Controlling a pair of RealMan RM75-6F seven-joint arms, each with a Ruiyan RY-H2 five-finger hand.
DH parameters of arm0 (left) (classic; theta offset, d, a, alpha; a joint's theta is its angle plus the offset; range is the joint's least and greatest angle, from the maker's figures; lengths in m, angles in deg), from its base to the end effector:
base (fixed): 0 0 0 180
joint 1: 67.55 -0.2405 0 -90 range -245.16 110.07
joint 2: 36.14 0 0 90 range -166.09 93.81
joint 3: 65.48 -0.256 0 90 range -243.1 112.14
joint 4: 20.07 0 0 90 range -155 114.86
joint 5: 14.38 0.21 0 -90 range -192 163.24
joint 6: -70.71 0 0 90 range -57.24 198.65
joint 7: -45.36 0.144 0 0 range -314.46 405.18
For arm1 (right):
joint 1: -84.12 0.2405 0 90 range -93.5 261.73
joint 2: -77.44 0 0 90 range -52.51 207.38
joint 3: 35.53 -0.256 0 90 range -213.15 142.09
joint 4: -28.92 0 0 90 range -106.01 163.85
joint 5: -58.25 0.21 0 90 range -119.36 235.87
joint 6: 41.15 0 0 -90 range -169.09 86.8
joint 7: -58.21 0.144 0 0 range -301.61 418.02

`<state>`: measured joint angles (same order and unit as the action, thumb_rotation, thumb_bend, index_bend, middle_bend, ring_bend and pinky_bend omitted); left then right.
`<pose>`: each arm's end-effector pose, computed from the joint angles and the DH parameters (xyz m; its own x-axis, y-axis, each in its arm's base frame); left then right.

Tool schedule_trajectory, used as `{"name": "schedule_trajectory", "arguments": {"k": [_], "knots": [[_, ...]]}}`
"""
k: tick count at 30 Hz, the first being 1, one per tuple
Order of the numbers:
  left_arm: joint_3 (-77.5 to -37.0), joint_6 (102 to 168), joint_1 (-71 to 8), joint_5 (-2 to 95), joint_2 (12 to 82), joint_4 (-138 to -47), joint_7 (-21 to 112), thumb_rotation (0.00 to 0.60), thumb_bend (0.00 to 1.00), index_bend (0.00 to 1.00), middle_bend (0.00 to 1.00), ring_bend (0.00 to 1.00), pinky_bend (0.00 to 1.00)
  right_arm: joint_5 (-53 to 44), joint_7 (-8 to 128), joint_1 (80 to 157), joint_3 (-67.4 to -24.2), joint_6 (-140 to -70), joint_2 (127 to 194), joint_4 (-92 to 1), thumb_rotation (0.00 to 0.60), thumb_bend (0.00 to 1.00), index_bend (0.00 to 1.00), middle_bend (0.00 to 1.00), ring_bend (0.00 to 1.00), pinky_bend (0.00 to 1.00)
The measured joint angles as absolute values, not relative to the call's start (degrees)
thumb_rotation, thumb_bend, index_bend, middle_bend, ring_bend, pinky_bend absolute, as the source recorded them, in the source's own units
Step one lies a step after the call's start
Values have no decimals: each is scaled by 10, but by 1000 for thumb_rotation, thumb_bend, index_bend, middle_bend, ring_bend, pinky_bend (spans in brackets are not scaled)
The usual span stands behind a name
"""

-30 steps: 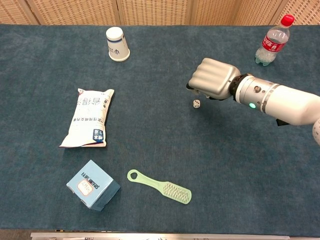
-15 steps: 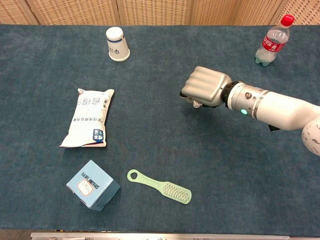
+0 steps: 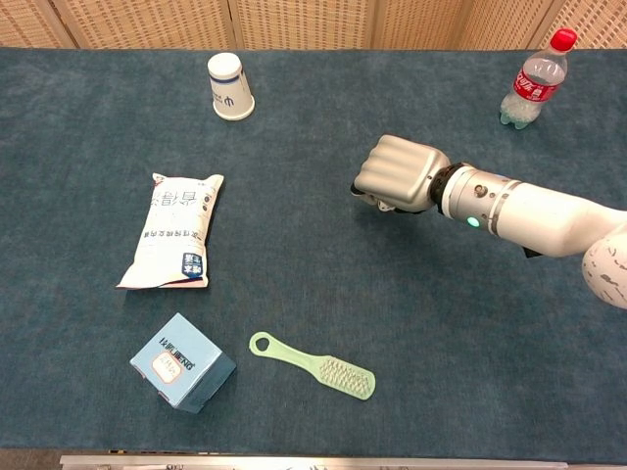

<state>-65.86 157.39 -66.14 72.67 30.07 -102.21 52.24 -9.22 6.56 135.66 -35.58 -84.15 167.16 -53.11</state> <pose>-0.3519 0.1508 0.1609 0.6208 0.0547 0.7821 0.7823 0.0232 -0.6225 -0.1393 -0.3216 -0.0648 0.9399 0.0268 0.3404 -0.2121 -0.7356 0.6433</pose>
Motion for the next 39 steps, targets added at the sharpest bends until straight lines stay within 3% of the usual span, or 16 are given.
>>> {"name": "schedule_trajectory", "arguments": {"k": [39], "knots": [[-656,1567,-661,720,302,-1026,535,600,0,365,275,219,374,-19,24,1355,-316,-900,1619,-596,600,1000,527,915,939,954]]}}
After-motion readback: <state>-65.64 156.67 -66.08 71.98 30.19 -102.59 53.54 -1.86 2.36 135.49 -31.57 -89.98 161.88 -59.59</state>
